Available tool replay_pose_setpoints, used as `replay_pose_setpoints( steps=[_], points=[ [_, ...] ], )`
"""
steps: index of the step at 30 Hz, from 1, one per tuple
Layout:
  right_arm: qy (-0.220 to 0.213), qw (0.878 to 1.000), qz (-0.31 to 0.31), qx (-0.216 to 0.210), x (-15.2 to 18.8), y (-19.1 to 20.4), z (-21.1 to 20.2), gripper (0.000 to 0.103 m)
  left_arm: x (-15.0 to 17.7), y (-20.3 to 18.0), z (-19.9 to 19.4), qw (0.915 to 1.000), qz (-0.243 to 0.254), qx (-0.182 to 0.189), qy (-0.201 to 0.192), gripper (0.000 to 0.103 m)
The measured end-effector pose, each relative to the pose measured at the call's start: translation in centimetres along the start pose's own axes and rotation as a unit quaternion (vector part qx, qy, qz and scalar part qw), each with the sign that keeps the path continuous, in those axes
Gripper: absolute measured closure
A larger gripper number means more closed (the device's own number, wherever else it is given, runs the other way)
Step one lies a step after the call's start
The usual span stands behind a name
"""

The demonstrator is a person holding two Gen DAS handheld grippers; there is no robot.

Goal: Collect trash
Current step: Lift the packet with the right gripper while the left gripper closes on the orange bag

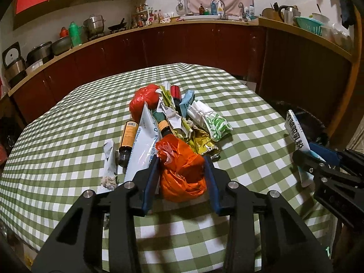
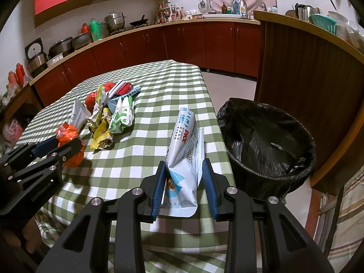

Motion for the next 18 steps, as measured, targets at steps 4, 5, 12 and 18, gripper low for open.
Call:
replay_pose_setpoints(
  steps=[4,5,12,18],
  points=[
    [0.001,1.000,0.000,0.000,-0.01,-0.04,0.05,0.070,0.25,0.46,0.46,0.9999,-0.004,-0.003,0.009,0.065],
    [0.001,1.000,0.000,0.000,-0.01,-0.04,0.06,0.070,0.35,0.56,0.54,0.9999,-0.005,-0.003,0.012,0.065],
    [0.001,1.000,0.000,0.000,0.01,-0.05,0.09,0.070,0.47,0.91,0.27,0.9999,-0.011,-0.001,0.009,0.051],
    [0.001,1.000,0.000,0.000,0.00,-0.06,0.09,0.070,0.58,0.79,-0.27,0.9999,-0.012,0.005,0.005,0.050]
  ],
)
Point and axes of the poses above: each gripper's, at about its wrist camera, not at the fingertips, and z roughly the way its jaws point, y to its left, x to its underside, the point moved 5 cm from there along z, roughly the way its jaws point, and after that the axes turned 2 degrees about -z, right-handed, at the moved point
